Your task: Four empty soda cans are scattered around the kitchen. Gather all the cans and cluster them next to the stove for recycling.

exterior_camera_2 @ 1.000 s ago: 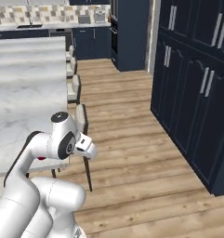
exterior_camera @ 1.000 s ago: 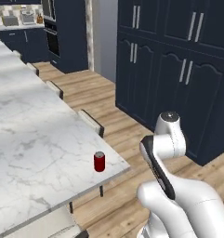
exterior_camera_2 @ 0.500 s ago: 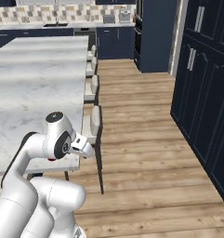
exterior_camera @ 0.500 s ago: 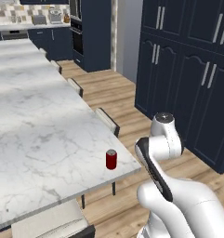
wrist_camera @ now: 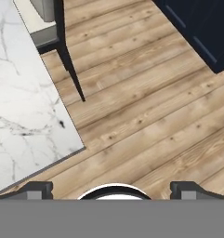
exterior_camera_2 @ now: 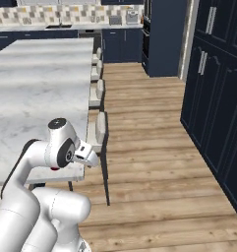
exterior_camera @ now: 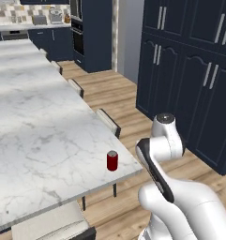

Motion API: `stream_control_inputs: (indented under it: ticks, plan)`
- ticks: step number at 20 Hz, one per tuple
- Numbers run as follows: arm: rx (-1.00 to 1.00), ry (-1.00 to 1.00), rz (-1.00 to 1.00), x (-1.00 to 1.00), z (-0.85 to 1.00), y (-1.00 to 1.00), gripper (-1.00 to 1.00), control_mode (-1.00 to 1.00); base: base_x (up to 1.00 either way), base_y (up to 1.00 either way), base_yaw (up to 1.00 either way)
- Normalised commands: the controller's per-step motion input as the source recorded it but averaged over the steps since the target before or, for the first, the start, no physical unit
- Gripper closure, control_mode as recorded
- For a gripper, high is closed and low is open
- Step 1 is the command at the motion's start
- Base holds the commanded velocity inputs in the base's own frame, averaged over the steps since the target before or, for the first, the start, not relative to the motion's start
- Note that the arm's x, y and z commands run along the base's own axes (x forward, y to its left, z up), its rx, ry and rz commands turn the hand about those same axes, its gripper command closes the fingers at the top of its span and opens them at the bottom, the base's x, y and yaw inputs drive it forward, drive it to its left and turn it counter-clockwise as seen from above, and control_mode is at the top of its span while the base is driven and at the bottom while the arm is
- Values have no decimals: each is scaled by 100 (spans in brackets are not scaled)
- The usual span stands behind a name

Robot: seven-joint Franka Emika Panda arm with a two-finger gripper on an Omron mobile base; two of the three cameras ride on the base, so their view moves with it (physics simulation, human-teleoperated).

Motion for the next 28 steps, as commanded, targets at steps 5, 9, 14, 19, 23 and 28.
stream_control_inputs:
  ticks: [5,9,14,19,23,28]
  plan:
    - [0,0,0,0,0,0,-100,100,0,0,0]
    - [5,0,6,-1,9,0,-100,-100,0,0,0]
    - [8,1,13,-3,35,17,-100,-100,0,0,0]
    - [1,6,15,0,34,25,-100,-100,0,0,0]
    - [0,9,12,1,21,22,-100,-100,0,0,0]
    - [0,9,5,2,6,21,-100,-100,0,0,0]
